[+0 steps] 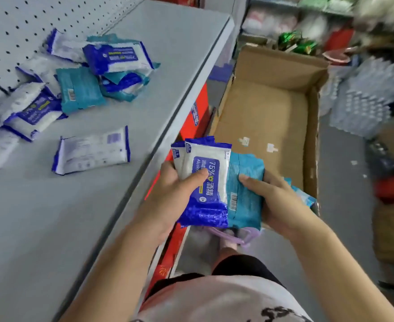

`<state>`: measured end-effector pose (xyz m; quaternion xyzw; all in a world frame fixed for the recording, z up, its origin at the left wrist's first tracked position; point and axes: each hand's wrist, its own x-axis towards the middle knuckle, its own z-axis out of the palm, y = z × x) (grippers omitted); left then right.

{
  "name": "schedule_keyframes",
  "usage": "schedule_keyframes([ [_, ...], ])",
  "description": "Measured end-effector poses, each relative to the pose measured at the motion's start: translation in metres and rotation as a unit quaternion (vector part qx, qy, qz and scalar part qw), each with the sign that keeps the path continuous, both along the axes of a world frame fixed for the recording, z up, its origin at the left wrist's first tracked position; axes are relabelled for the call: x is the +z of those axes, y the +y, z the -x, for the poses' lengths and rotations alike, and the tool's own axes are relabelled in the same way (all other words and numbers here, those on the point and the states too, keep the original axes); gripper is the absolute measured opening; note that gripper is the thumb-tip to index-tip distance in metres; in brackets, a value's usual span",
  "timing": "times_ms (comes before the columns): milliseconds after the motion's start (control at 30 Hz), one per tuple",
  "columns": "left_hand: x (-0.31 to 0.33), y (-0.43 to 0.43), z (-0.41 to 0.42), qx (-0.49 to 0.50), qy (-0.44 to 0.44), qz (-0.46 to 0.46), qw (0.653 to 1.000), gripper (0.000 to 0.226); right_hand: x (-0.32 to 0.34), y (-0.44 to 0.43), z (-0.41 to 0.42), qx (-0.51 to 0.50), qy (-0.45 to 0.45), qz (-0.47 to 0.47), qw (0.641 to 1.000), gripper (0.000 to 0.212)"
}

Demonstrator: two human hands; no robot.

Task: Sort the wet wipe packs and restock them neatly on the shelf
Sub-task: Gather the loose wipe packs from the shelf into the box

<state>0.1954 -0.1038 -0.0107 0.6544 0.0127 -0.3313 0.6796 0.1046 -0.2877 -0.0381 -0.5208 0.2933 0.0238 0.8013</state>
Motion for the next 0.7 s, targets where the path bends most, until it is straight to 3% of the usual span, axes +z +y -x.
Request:
schedule_keyframes([
  [200,-0.062,-0.093,-0.009,-0.083,0.058,-0.114,0.988,0.035,-0.056,-0.067,0.041,-0.155,0.102,0.022,0.982,0.031],
  [433,-0.122,-0.218,-0.052,-0.086,0.011,-0.219,0.972,0.038,-0.106,-0.194,0.048,-0.277,0.137,0.081,0.947,0.031],
  [600,-0.169,-0.305,-0.081,-0.104,-0.052,-0.279,0.953,0.039,-0.151,-0.280,0.010,-0.276,0.128,0.107,0.947,0.034],
  [700,-0.202,-0.344,-0.094,-0.140,-0.083,-0.322,0.933,0.040,-0.190,-0.312,-0.019,-0.222,0.164,0.187,0.943,0.043],
])
